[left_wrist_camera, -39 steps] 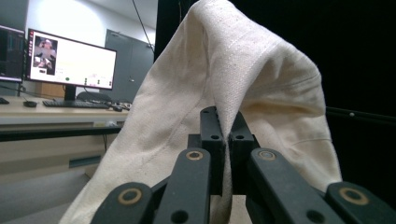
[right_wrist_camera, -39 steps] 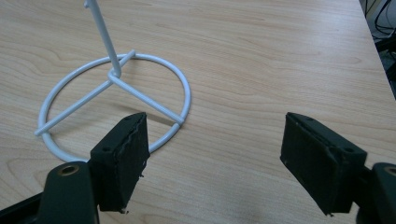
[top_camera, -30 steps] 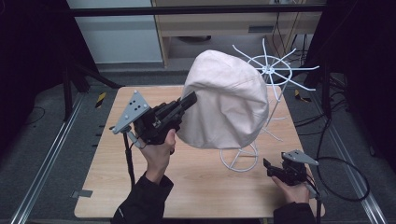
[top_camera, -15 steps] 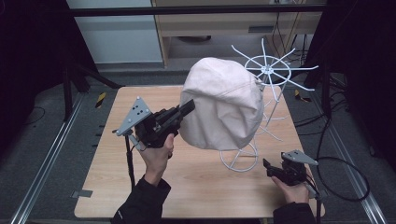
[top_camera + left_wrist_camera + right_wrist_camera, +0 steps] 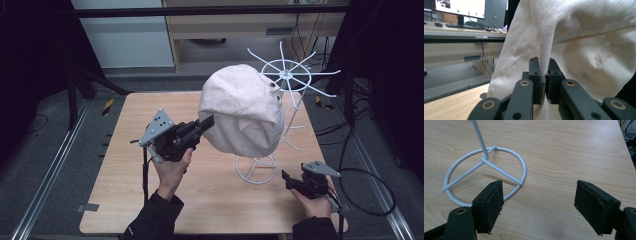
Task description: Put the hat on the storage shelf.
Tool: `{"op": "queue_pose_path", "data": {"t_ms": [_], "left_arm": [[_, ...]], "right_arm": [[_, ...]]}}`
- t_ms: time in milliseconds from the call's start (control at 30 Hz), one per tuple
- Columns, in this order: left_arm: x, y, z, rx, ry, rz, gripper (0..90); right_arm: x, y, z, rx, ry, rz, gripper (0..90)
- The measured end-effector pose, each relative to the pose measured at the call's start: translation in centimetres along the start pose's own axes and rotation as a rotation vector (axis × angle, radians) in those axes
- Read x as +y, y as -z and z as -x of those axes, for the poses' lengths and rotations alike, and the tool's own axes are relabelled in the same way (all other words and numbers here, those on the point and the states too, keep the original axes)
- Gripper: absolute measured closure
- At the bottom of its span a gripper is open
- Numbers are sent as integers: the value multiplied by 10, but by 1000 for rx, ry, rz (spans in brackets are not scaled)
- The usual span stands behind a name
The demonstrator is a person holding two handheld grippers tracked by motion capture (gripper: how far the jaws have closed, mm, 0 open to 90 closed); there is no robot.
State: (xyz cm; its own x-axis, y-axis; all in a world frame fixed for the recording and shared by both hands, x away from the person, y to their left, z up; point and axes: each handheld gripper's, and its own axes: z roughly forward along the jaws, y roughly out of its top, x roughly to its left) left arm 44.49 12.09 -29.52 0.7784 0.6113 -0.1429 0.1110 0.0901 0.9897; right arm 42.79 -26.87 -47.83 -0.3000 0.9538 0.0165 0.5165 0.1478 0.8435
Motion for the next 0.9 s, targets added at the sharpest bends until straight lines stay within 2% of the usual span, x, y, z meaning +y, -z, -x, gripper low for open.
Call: {"op": "queue_pose_path", "data": {"t_ms": [300, 400, 533, 900], "left_arm": [[-8, -3, 0, 13, -39, -46, 759], [-11, -4, -1, 15, -54, -66, 704], [-15, -6, -2, -1, -57, -98, 635], [-24, 3, -13, 43, -48, -133, 430]], "right_arm": [[0, 0, 0, -1, 1, -2, 234], [0, 0, 0, -5, 7, -1, 234], [0, -1, 0, -5, 9, -1, 233], [-1, -1, 0, -5, 4, -4, 227]]}}
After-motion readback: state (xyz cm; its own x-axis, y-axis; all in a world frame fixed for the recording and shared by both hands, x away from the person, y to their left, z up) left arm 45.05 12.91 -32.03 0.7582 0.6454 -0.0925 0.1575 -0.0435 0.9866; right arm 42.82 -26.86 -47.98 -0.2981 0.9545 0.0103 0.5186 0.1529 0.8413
